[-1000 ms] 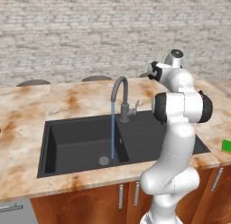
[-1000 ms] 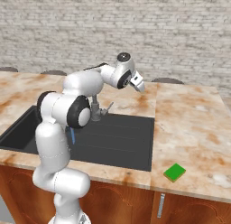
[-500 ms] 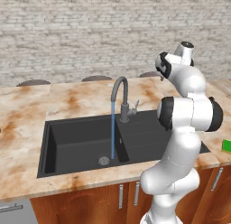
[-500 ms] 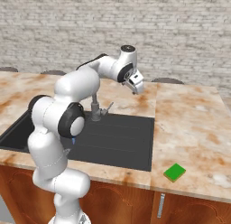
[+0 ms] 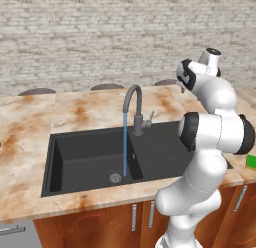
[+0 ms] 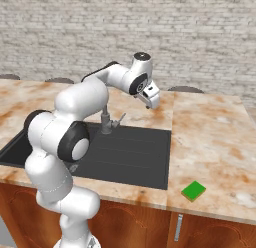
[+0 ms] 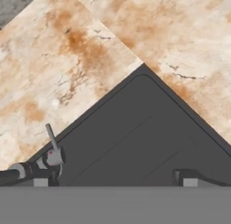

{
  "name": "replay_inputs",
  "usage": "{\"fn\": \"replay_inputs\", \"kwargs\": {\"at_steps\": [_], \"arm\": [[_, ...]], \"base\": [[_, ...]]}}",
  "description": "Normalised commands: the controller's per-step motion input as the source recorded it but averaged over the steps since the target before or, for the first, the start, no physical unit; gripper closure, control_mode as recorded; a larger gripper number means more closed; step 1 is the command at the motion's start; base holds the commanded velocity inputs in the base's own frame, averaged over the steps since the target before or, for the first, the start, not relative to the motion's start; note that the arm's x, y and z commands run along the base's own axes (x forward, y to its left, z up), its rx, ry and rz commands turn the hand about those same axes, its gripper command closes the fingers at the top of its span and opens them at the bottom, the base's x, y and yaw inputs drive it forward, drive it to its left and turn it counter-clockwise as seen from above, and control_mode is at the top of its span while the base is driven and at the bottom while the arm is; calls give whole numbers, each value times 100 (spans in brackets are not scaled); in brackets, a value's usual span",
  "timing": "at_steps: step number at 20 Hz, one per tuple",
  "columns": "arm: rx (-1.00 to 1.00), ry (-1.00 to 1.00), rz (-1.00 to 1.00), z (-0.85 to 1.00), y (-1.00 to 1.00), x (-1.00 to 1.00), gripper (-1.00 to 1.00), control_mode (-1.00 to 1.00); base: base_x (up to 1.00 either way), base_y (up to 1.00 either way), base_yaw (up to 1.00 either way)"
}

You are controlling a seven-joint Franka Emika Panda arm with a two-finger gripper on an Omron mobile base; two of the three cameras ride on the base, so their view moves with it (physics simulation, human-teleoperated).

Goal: Soak the sponge with water for a few seconds and then drop it inside the sink.

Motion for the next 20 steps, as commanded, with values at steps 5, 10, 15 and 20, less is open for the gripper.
{"fn": "replay_inputs", "kwargs": {"at_steps": [5,10,15,20], "arm": [[0,0,5,-6,0,-30,-100,-100],[0,0,4,-13,0,-22,-100,-100],[0,2,0,-4,0,-33,-100,-100],[0,8,0,-9,-3,-39,-100,-100]], "base": [[0,0,0],[0,0,0],[0,0,0],[0,0,0]]}}
